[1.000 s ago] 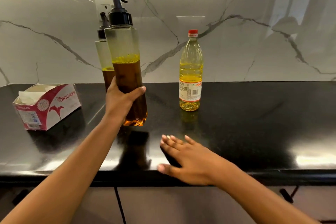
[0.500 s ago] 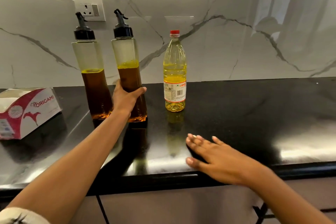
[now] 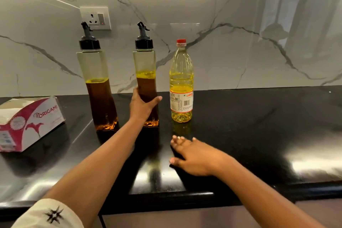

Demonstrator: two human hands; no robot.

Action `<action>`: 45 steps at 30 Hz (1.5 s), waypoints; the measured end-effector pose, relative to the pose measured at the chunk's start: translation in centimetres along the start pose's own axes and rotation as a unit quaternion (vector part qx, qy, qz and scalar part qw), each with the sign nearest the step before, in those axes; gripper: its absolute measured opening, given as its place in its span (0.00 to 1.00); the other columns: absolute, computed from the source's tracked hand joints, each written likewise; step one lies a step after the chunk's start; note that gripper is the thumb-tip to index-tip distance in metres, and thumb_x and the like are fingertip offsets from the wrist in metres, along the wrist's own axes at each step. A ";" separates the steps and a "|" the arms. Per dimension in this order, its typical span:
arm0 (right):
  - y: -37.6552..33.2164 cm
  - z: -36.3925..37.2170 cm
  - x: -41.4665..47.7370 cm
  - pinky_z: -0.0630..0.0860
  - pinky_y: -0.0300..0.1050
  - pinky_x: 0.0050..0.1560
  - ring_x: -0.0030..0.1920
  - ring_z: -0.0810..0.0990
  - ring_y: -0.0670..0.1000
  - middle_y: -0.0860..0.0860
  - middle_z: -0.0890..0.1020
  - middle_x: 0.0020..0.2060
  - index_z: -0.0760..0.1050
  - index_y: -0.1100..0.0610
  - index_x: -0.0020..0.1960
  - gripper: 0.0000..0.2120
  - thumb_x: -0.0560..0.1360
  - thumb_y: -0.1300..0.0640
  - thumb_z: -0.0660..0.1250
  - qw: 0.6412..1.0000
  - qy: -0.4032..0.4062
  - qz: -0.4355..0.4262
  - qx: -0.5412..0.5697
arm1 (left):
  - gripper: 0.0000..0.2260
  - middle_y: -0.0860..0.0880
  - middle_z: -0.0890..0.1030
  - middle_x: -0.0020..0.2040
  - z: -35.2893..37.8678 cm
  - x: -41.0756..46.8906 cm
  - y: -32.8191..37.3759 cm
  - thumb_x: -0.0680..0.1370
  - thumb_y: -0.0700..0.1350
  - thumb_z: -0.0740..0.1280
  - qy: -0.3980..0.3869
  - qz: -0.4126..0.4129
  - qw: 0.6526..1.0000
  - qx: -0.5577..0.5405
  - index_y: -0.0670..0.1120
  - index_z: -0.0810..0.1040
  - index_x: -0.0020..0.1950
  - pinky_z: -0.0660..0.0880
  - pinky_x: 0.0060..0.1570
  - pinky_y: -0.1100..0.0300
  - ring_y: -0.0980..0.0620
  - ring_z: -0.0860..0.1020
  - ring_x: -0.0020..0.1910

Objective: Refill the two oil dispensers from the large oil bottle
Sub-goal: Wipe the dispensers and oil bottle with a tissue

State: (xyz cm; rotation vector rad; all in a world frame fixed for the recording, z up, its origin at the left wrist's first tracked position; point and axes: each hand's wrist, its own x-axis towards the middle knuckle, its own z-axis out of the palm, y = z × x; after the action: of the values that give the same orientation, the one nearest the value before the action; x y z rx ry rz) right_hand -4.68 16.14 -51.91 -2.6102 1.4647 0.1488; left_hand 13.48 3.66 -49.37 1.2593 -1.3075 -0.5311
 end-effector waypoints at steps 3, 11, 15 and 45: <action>-0.6 0.1 -1.3 0.43 0.47 0.73 0.75 0.44 0.44 0.46 0.44 0.76 0.43 0.51 0.77 0.30 0.80 0.40 0.47 1.000 -0.007 -0.026 0.007 | 0.49 0.47 0.69 0.72 -2.0 -1.4 0.6 0.66 0.57 0.78 -0.036 -0.002 0.996 0.076 0.50 0.53 0.78 0.66 0.69 0.48 0.46 0.68 0.71; -3.8 -0.9 4.0 0.44 0.50 0.74 0.76 0.43 0.48 0.49 0.43 0.76 0.42 0.54 0.77 0.32 0.80 0.39 0.46 0.999 -0.020 -0.024 0.007 | 0.44 0.46 0.68 0.68 -14.9 -0.3 -1.2 0.65 0.60 0.76 0.193 0.085 0.974 0.081 0.60 0.54 0.73 0.69 0.62 0.45 0.46 0.68 0.66; -8.6 -0.8 8.9 0.44 0.51 0.74 0.76 0.43 0.50 0.51 0.43 0.76 0.44 0.56 0.77 0.32 0.80 0.40 0.47 0.998 0.004 -0.062 0.021 | 0.46 0.46 0.73 0.67 -13.9 3.0 -3.7 0.64 0.50 0.80 0.013 -0.041 0.998 -0.045 0.55 0.56 0.75 0.70 0.64 0.48 0.44 0.72 0.67; -19.2 -1.7 25.2 0.41 0.52 0.73 0.76 0.43 0.51 0.53 0.43 0.76 0.43 0.57 0.77 0.39 0.76 0.32 0.43 0.986 -0.009 -0.166 0.017 | 0.21 0.55 0.82 0.50 -26.9 7.5 -5.8 0.65 0.51 0.78 0.129 0.061 0.989 -0.036 0.59 0.76 0.55 0.78 0.51 0.57 0.57 0.82 0.49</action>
State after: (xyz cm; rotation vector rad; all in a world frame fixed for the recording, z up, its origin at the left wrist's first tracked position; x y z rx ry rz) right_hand 24.87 4.59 -52.69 -2.7678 0.9961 0.1069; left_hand 41.71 5.43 -45.75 1.1376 -1.1295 -0.3145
